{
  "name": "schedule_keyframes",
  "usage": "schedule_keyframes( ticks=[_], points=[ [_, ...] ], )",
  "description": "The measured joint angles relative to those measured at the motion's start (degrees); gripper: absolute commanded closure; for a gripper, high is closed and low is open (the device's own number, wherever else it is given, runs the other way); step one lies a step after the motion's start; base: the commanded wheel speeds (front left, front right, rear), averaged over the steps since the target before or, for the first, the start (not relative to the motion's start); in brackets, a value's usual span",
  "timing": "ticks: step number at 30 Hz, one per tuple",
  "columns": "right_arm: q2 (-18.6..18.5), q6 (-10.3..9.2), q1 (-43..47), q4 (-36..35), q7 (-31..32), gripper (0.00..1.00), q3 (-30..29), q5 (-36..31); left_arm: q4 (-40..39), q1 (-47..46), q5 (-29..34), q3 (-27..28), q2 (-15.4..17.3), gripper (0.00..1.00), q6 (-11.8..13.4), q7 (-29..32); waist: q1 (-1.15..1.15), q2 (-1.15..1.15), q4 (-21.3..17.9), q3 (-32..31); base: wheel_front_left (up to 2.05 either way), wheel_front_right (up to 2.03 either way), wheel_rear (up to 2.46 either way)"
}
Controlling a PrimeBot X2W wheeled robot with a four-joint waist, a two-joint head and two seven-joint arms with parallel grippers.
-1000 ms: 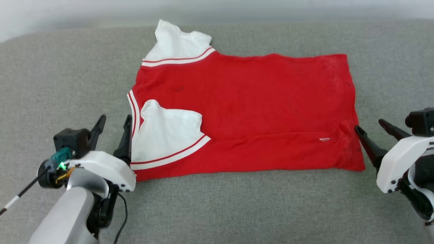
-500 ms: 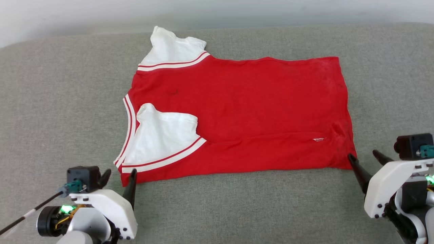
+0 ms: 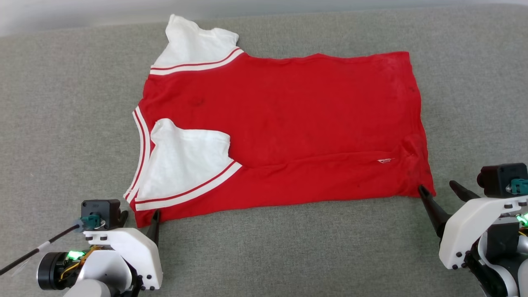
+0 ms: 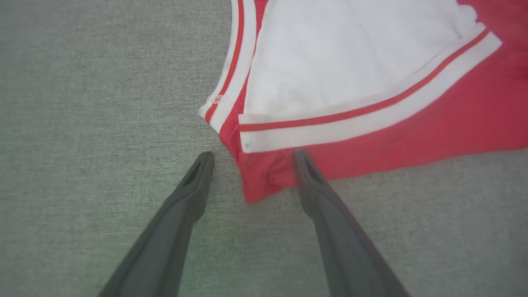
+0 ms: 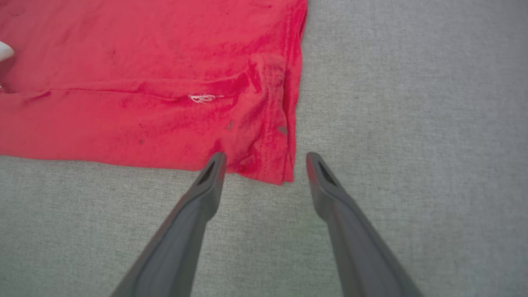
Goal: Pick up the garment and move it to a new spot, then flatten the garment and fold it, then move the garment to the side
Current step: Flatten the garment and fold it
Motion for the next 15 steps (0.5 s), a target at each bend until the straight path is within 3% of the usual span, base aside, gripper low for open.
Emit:
schedule_keyframes(
  ticks=[7, 9, 15],
  points=[
    [0.0, 0.0, -0.01, -1.64, 0.02, 0.0, -0.29, -0.12, 1.76, -1.42, -0.73, -0.44, -0.47, 0.0, 0.16, 2.14, 0.0, 0.0, -0.08, 2.5, 0.0, 0.0, 0.0],
    [-0.11, 0.0, -0.01, -2.07, 0.05, 0.0, -0.45, -0.18, 2.07, -2.18, -1.0, -1.12, -0.46, 1.0, -0.76, 3.1, 0.0, 0.0, 0.0, 2.96, 0.0, 0.0, 0.0],
    [-1.69, 0.0, 0.03, -2.65, 1.52, 0.0, -0.74, -1.45, 3.38, -3.25, -1.89, -2.1, -2.24, 1.0, -3.48, 1.81, 0.0, 0.0, 0.79, 2.59, 0.0, 0.0, 0.0]
  ],
)
